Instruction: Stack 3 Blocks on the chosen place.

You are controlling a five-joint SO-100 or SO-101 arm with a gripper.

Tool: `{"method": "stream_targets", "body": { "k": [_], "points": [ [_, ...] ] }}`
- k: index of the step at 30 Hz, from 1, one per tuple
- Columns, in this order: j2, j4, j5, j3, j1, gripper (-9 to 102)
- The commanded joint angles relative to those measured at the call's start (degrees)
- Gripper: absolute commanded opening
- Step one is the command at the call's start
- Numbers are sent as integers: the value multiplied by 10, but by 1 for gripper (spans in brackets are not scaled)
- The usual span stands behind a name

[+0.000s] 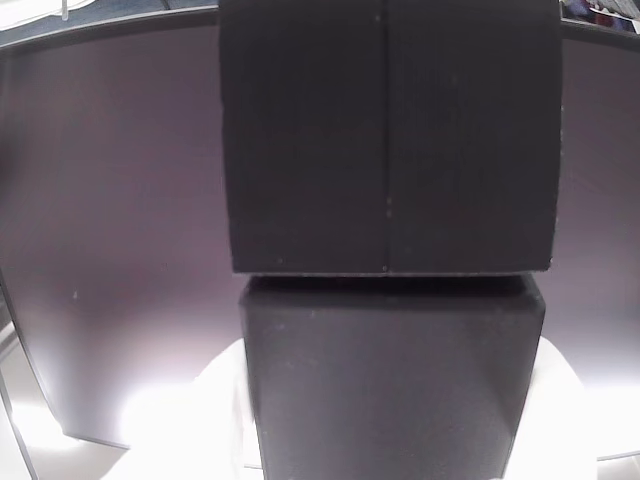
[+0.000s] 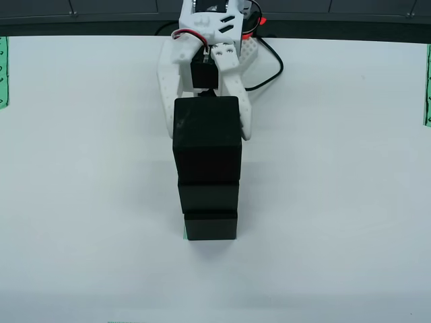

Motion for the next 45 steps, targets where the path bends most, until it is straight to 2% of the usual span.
{"method": "stream_targets", "body": {
  "k": [1, 11, 25, 33, 45],
  "points": [
    [-3, -19, -6, 1, 1, 19],
    [-8, -33, -6, 5, 5, 22],
    [-8, -60, -27, 22, 22, 41],
    [28, -68, -27, 21, 27, 41],
    [159, 4, -19, 22, 25, 41]
  ]
}}
